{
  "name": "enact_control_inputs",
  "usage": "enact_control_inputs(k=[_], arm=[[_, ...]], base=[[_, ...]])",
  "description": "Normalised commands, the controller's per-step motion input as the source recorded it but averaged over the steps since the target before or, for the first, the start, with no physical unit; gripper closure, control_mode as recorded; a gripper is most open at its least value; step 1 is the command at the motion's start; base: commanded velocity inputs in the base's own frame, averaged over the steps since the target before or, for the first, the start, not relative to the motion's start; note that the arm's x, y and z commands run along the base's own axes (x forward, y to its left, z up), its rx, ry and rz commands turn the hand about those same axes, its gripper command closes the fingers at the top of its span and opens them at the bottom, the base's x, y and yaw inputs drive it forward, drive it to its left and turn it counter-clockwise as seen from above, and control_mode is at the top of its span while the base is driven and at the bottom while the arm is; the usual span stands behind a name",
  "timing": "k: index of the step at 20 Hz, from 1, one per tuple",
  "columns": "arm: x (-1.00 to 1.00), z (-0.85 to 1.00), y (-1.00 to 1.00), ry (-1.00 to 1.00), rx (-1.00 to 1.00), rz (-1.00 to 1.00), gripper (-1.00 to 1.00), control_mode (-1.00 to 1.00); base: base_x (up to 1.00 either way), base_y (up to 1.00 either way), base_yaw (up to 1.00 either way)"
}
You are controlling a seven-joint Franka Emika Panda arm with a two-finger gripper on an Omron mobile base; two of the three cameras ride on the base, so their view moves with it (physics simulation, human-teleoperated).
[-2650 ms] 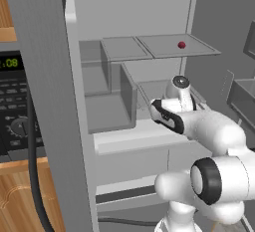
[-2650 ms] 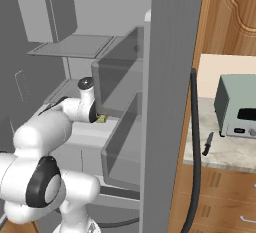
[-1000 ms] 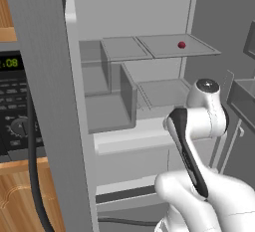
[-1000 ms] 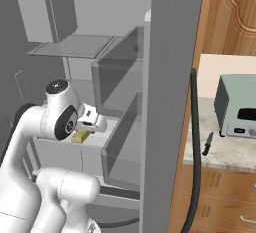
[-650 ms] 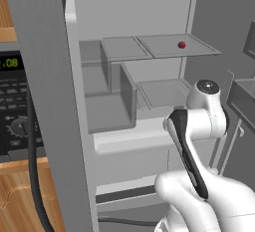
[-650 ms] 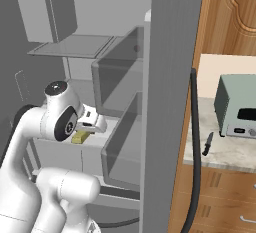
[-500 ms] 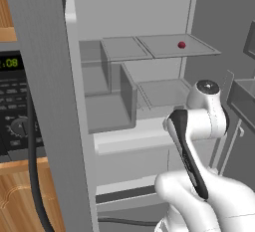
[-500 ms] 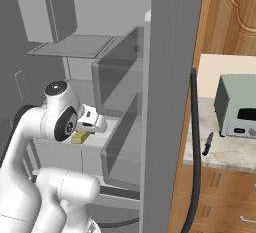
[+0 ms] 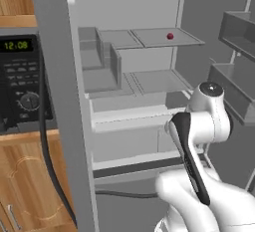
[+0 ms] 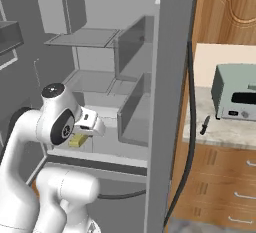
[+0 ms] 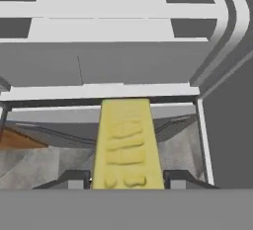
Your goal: Retrieve the butter from the fridge and place it on a plate on the dining table. Then retrieve the butter knife by the fridge and place it near the plate.
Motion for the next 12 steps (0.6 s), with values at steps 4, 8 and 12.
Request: enact_control_inputs(k=[4,8,12], arm=[[0.00,0.00,0.00,0.00,0.00,0.00,1.00,1.00],[0.00,0.00,0.00,0.00,0.00,0.00,1.00,1.00],[0.00,0.00,0.00,0.00,0.00,0.00,1.00,1.00]], base=[[-0.81,0.05,0.00],[-0.70,0.04,0.00],[-0.76,0.01,-0.01]])
